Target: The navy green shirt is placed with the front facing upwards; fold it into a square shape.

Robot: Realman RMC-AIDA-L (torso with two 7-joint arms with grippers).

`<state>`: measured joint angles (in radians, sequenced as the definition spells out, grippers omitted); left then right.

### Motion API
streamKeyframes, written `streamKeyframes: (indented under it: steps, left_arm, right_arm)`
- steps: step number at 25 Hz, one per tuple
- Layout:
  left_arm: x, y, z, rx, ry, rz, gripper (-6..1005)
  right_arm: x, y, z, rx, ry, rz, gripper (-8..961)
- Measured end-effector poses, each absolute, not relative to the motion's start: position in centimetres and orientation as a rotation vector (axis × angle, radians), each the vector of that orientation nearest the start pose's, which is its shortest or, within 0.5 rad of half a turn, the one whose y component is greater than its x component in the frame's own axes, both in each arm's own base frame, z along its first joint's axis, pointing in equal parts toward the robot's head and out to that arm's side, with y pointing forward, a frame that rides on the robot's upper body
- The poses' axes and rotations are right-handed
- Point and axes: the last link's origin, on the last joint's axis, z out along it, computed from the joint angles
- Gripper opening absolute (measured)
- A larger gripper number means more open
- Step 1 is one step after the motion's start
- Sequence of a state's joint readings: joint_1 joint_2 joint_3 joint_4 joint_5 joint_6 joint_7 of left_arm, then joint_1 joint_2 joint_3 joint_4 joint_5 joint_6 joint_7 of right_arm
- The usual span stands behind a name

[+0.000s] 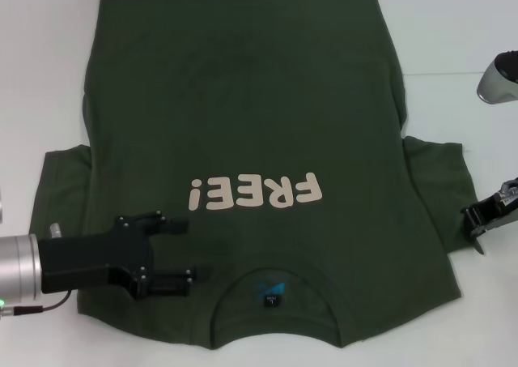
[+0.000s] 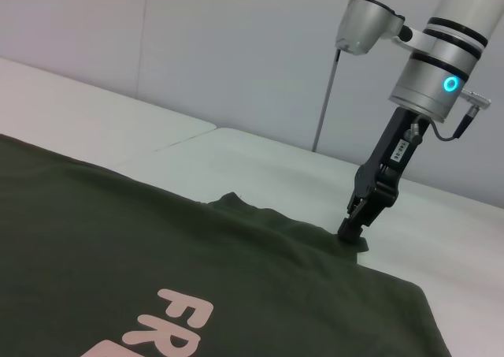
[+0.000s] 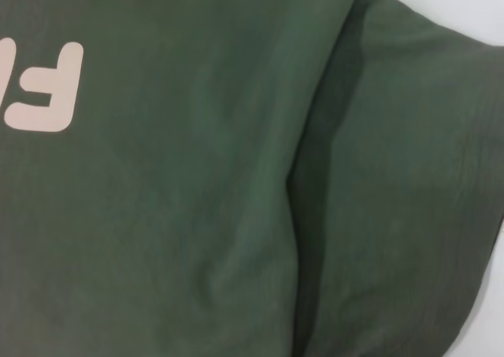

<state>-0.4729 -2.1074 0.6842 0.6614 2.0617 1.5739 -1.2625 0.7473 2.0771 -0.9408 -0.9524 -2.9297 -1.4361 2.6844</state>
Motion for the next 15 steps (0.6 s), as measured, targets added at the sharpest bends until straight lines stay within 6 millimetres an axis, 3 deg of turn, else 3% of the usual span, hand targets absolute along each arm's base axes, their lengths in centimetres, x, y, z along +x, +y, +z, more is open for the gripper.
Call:
streamKeyframes:
  steps: [15]
  left_arm:
    - [-27.65, 30.62, -1.66, -2.774, -0.551, -0.644, 887]
  right_arm:
    - [27.37, 38.85, 3.72, -2.084, 1.378, -0.612, 12]
